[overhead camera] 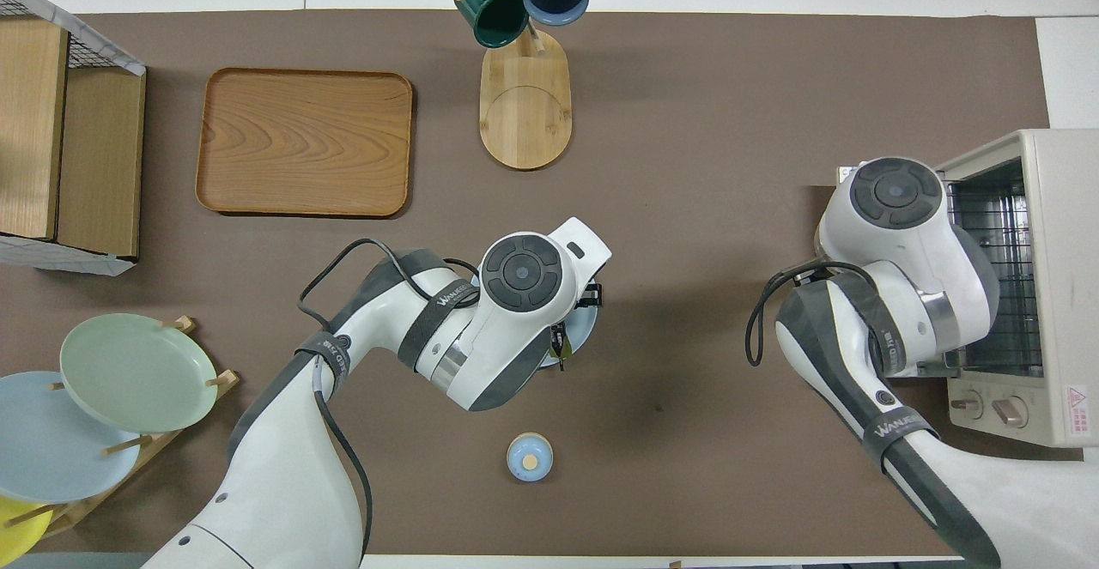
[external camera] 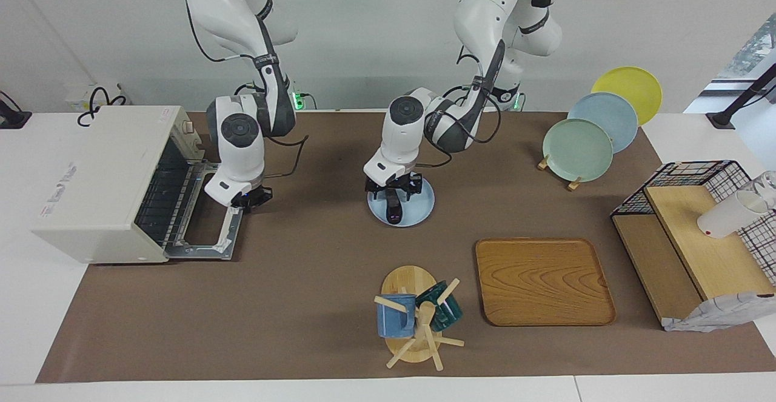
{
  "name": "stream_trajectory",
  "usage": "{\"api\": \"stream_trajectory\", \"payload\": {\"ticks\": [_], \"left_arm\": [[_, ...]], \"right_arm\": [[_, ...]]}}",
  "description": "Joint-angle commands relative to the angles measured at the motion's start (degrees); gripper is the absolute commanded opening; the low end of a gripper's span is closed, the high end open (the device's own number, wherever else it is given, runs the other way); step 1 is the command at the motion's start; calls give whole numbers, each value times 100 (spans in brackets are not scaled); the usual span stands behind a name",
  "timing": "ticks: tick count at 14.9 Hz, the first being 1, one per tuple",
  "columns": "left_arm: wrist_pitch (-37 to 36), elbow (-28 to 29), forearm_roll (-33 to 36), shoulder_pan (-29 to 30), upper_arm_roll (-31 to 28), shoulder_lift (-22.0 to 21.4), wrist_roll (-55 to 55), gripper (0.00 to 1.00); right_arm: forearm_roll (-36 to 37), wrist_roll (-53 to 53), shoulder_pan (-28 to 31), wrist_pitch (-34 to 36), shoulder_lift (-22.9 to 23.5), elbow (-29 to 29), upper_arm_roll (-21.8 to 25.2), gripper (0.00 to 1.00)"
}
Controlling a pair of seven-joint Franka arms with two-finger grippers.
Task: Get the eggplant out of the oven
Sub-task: 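Lift the eggplant with the left gripper while the right gripper closes the door, then carry the eggplant to the wooden tray and release it with the left gripper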
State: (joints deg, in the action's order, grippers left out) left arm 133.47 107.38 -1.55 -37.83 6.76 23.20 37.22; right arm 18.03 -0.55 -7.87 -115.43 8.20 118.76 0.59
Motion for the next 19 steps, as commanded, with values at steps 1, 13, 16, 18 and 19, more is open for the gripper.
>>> {"api": "stream_trajectory", "payload": {"ticks": [1, 13, 16, 18, 19], "left_arm": [[66, 2, 111, -14, -43, -44, 92, 71], [-1434, -760, 102, 942, -34, -536, -389, 0], [-1507, -1104, 119, 1723, -34, -378, -1110, 0], [-1586, -1464, 119, 2181, -43, -159, -1619, 0], [-1604, -1631, 119, 2436, -43, -62, -1769, 0]], "right_arm": [[122, -586, 373, 652, -353, -581, 170, 0], [-1038, -1694, 1174, 2003, -1216, -1098, 178, 0], [-1117, -1615, 1095, 2656, -1058, -1925, 126, 0], [-1564, -1449, 1094, 2683, -979, -2120, 117, 0], [-1740, -1378, 1112, 2631, -970, -2138, 117, 0]]}}
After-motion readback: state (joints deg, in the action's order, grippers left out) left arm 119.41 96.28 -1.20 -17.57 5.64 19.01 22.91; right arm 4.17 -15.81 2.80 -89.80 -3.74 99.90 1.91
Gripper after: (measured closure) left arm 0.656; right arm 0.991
